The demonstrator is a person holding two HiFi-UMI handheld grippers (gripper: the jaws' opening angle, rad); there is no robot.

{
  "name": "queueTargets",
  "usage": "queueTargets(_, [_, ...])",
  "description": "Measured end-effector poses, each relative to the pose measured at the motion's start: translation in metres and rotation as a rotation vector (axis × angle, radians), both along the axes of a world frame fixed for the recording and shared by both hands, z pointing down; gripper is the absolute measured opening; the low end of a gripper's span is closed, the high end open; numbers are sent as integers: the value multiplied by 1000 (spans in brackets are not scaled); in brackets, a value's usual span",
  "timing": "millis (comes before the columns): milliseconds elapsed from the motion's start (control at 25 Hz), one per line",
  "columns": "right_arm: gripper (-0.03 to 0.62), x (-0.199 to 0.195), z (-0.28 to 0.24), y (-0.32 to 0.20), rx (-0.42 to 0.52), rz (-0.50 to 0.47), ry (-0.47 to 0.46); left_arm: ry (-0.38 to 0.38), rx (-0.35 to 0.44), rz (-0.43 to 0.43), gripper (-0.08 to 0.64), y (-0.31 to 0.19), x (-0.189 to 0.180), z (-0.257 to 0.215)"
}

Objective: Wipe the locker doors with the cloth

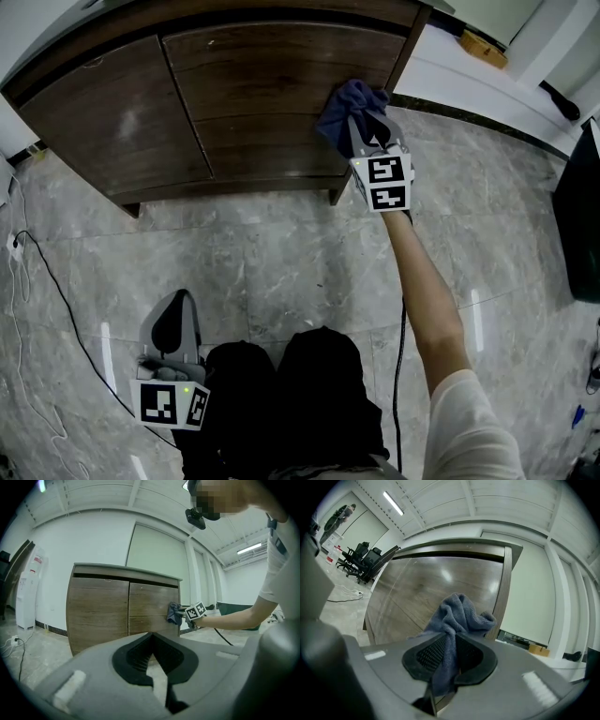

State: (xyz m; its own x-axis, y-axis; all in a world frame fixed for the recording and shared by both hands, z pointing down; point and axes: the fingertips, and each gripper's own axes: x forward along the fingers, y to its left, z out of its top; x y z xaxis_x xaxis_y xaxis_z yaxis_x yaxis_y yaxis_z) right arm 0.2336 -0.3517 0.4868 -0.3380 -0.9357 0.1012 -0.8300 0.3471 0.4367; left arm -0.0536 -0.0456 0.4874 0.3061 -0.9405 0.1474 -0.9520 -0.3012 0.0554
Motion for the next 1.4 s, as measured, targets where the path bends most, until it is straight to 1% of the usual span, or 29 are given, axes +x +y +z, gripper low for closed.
queueTargets(200, [64, -5, 42, 1, -63, -4, 11, 9, -6, -5, 0, 1, -6, 1])
queueTargets(560, [64, -12, 109, 3, -165, -20, 47, 4, -19, -12, 0, -2, -13, 6])
queueTargets(760, [64, -18, 141, 3, -222, -27, 41, 2, -28, -12, 0, -4, -16, 9])
queueTargets(1200, [64, -35, 204, 5, -354, -66, 80, 2, -50, -25, 1, -7, -24, 16])
queueTargets(1400, [64, -40, 208, 6, -388, -75, 100, 3, -46, -28, 1, -6, -25, 13])
